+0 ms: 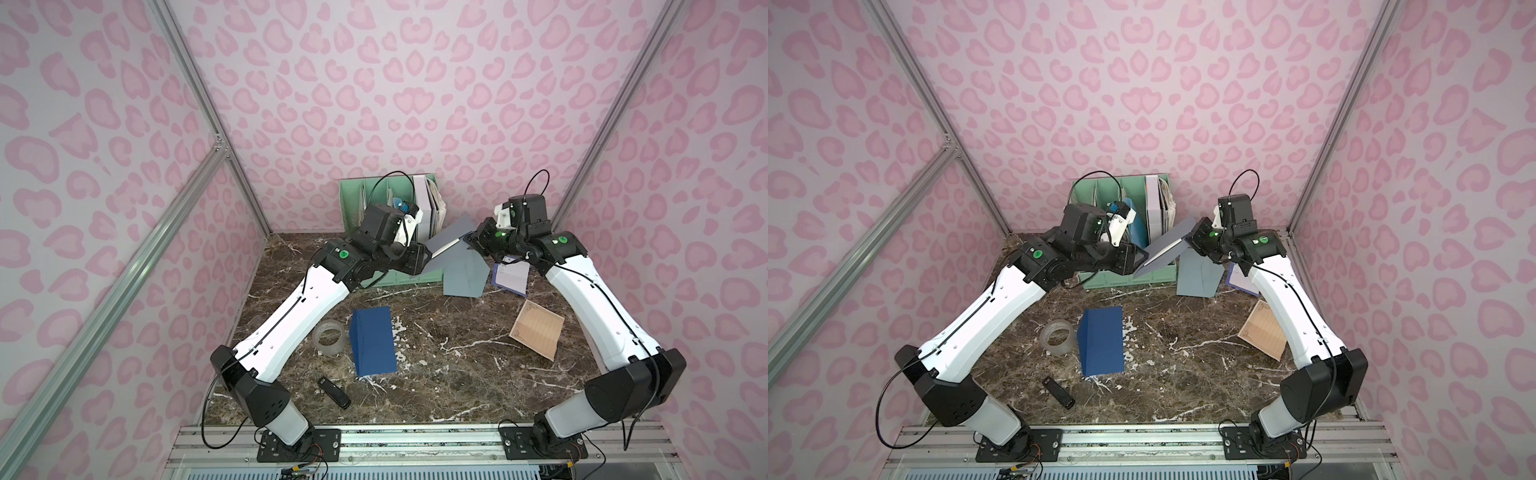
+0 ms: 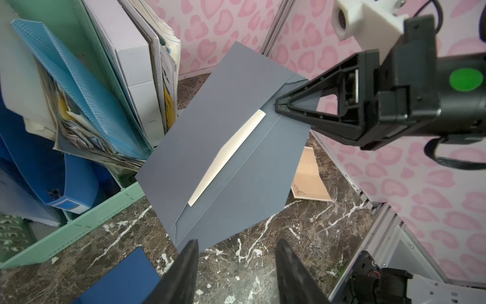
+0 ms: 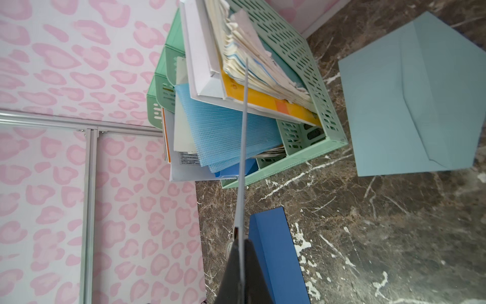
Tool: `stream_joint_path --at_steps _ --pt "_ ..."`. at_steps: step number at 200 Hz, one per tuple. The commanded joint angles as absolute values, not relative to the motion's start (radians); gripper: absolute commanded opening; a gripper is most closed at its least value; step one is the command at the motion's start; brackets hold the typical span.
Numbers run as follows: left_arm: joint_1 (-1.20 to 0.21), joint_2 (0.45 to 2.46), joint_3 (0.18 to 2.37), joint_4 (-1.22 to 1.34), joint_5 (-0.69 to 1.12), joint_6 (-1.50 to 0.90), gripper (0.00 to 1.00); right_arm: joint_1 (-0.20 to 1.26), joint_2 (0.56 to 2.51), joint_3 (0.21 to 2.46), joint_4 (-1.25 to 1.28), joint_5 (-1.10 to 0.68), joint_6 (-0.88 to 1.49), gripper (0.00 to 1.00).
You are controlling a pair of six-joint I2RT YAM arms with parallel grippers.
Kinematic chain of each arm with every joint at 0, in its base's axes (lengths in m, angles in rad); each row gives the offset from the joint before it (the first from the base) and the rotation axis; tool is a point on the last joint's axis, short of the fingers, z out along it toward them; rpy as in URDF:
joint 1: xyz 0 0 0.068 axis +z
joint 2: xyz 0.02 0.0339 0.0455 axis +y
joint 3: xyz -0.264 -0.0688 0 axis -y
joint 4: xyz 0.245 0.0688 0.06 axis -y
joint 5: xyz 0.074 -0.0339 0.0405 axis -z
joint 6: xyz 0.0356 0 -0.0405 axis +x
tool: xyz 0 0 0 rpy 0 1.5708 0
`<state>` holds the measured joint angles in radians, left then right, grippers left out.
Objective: Take the letter paper out of the envelope
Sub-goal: Take out the letter paper from the envelope.
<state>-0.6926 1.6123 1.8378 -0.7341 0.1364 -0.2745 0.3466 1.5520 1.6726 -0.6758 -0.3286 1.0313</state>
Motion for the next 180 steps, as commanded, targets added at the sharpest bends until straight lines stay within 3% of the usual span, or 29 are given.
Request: stream_joint_path --at_steps 1,155,180 --pt "-0.712 1.625 1.840 -0.748 0.068 -0.155 0.48 0.347 1.566 1.685 -0.744 -0.361 1.120 0.00" --pt "-0.773 1.672 1.721 -0.748 -0.017 0.004 0.40 0.340 1.564 1.612 -0.651 -0.597 1.144 0.00" --pt "-0.777 1.677 1.711 -0.752 -0.027 0.011 0.34 0.343 1.562 1.609 -0.640 -0.617 1.152 0.00"
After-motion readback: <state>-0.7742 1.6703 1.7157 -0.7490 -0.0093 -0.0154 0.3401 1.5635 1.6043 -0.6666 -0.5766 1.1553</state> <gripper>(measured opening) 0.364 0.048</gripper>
